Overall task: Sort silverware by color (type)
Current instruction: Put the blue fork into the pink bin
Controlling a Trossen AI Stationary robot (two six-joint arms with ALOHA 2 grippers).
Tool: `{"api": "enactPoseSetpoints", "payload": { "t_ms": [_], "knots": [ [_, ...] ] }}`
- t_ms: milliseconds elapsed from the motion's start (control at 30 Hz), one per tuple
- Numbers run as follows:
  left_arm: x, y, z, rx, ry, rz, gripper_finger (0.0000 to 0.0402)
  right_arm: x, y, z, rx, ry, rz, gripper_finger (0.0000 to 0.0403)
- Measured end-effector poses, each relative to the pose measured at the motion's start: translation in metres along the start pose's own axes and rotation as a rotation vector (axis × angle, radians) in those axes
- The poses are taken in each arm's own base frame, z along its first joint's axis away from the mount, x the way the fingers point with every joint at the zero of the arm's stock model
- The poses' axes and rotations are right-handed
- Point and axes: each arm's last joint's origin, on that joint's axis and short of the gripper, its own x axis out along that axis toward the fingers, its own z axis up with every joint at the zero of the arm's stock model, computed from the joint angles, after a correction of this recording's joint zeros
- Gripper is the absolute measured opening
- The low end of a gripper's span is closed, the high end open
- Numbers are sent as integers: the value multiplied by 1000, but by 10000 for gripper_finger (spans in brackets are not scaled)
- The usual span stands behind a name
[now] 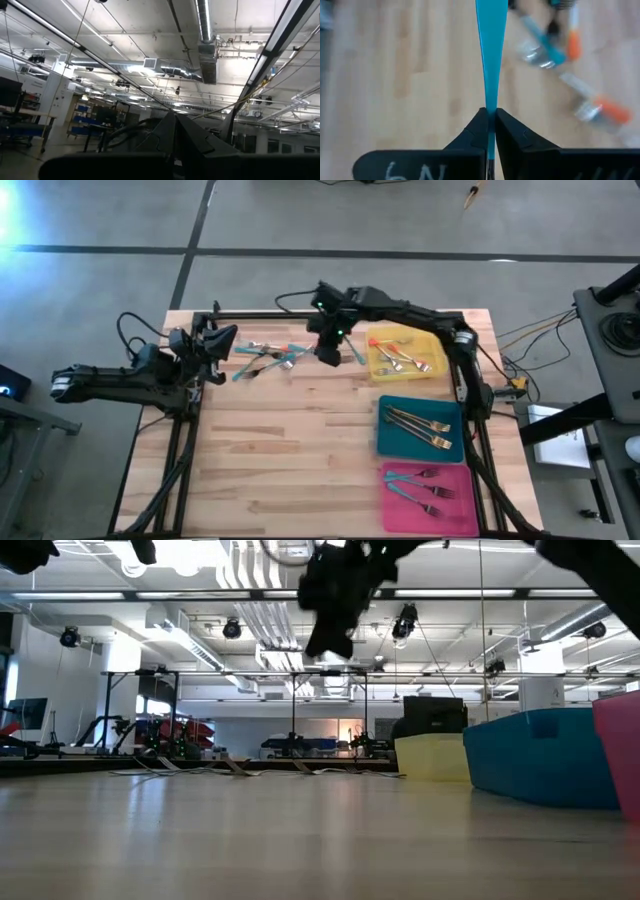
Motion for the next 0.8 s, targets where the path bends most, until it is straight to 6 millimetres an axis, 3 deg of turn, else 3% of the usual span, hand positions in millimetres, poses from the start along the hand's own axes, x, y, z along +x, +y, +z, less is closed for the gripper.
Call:
{"api": "enactPoseSetpoints", "payload": {
  "t_ms": [167, 267, 467, 633, 800],
  "knots": [
    [-2, 1, 2, 43, -1, 31, 0, -56, 49, -15, 102, 66, 54, 12],
    [-3, 3, 4, 75, -5, 73, 0, -68, 77, -27, 84, 116, 55, 12],
    [-4, 6, 6, 158, -7, 152, 0, -61, 122, -65, 212, 239, 81, 12],
    [-7, 9, 10, 267, -8, 239, 0, -39, 155, -116, 341, 406, 80, 13],
    [-6, 10, 28, 496, -18, 317, 0, -27, 191, -168, 398, 495, 106, 13]
  ]
}}
